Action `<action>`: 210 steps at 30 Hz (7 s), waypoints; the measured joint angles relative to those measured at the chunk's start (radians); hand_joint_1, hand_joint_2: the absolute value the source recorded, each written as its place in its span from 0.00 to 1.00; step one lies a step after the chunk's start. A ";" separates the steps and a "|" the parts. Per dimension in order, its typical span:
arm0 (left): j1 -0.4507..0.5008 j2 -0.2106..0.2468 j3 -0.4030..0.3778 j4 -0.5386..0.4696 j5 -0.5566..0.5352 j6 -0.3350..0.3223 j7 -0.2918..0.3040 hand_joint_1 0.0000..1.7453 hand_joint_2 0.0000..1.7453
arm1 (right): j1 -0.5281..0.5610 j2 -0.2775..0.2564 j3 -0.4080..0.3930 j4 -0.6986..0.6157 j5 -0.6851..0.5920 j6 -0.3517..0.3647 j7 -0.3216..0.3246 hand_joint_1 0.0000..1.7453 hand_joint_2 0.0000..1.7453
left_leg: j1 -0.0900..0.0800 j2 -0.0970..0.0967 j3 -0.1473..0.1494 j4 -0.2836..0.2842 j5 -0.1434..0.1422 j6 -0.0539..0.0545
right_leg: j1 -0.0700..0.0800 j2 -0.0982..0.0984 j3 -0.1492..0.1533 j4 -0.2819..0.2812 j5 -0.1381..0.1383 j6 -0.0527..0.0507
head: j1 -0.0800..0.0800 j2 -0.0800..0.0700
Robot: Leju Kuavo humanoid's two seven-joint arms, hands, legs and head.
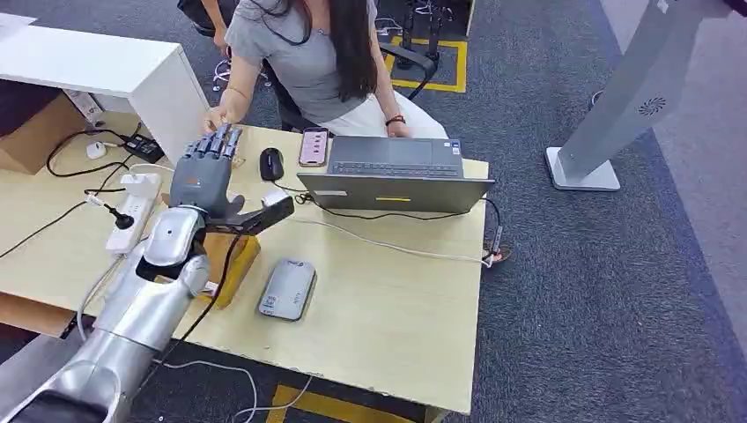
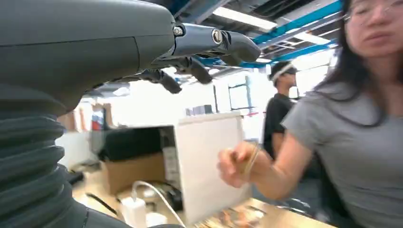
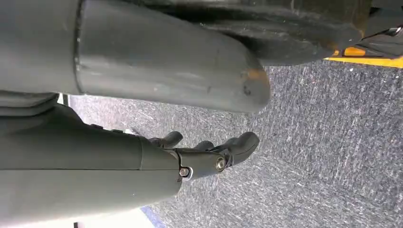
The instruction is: Pass the card to the sensor for recognition and then transmit it.
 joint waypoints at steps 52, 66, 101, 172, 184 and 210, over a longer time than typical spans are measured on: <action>0.728 0.093 0.262 -0.558 0.046 -0.028 -0.037 0.00 1.00 | 0.008 0.014 -0.011 0.016 -0.063 -0.024 -0.021 0.00 0.00 | 0.000 -0.001 -0.003 -0.001 -0.003 0.000 | 0.000 -0.001 -0.003 0.000 -0.004 0.001 | 0.000 0.000; 0.685 0.082 0.343 -0.476 0.054 -0.024 -0.052 0.00 1.00 | 0.008 0.014 -0.011 0.016 -0.045 -0.032 -0.020 0.00 0.00 | 0.000 -0.001 -0.003 -0.001 -0.003 0.000 | 0.000 -0.001 -0.003 0.000 -0.003 0.001 | 0.000 0.000; 0.576 0.060 0.345 -0.363 0.082 -0.051 -0.037 0.00 1.00 | 0.007 0.014 -0.008 0.016 -0.029 -0.036 -0.013 0.00 0.00 | 0.000 -0.001 -0.003 -0.001 -0.003 0.000 | 0.000 -0.001 -0.003 0.000 -0.003 0.001 | 0.000 0.000; 0.485 0.043 0.278 -0.244 0.074 -0.112 -0.038 0.00 1.00 | 0.005 0.014 -0.002 0.016 -0.027 -0.035 -0.011 0.00 0.00 | 0.000 0.000 -0.003 0.000 -0.003 0.000 | 0.000 -0.001 -0.004 0.000 -0.003 0.001 | 0.000 0.000; 0.484 0.043 0.276 -0.243 0.074 -0.112 -0.040 1.00 1.00 | 0.005 0.014 -0.002 0.016 -0.027 -0.035 -0.012 0.00 0.00 | 0.000 0.000 -0.003 0.000 -0.003 0.000 | 0.000 -0.001 -0.004 0.000 -0.003 0.001 | 0.000 0.000; 0.484 0.043 0.269 -0.244 0.098 -0.111 -0.056 1.00 1.00 | 0.005 0.014 -0.002 0.016 -0.028 -0.027 -0.013 0.00 0.00 | 0.000 0.000 -0.003 0.000 -0.003 0.000 | 0.000 -0.001 -0.004 0.000 -0.003 0.001 | 0.000 0.000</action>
